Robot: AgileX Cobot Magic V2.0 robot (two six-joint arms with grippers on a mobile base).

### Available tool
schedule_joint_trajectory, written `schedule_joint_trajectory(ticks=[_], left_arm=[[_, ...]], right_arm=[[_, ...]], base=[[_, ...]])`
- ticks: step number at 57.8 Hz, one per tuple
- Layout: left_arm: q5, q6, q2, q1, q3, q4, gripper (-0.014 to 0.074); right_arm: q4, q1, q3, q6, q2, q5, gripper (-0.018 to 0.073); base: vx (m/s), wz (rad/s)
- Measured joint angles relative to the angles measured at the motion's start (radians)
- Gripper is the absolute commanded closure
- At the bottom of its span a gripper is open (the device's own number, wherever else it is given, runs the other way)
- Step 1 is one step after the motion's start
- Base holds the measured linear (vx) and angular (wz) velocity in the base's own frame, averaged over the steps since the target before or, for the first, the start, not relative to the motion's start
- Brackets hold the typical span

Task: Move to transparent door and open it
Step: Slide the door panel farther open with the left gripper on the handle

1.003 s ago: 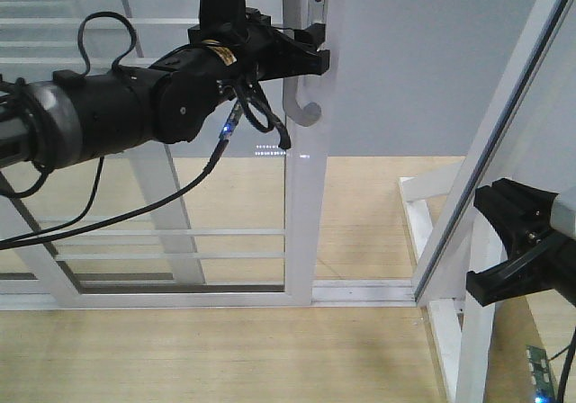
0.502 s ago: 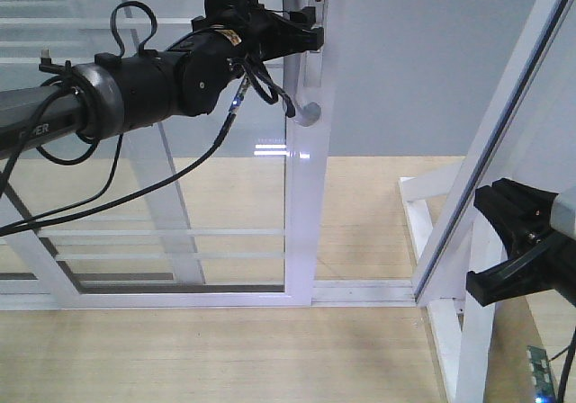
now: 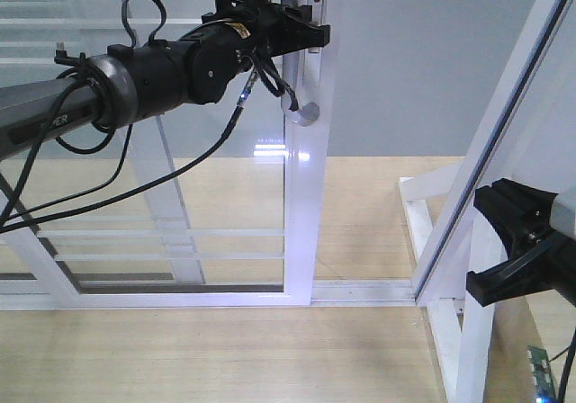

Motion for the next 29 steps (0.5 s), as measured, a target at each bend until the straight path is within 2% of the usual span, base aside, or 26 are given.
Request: schedule_joint_trajectory(ticks=[3,16,29], left_arm=[[0.001,0.002,0.0,0.0,0.0,0.002,0.0607],[0.035,0.049,-0.02,0.009,0.0,-0.001,0.0596],[0.131,0.093,-0.057,0.047,0.0,-0.003,0.0596]], right_arm=[[0.0,0.0,0.0,0.0,0.0,0.0,0.0502],[0.0,0.0,0.0,0.0,0.0,0.0,0.0502],[0.0,0.0,0.0,0.0,0.0,0.001,0.0502]], base=[[0.0,0.0],[0.0,0.0],[0.0,0.0]])
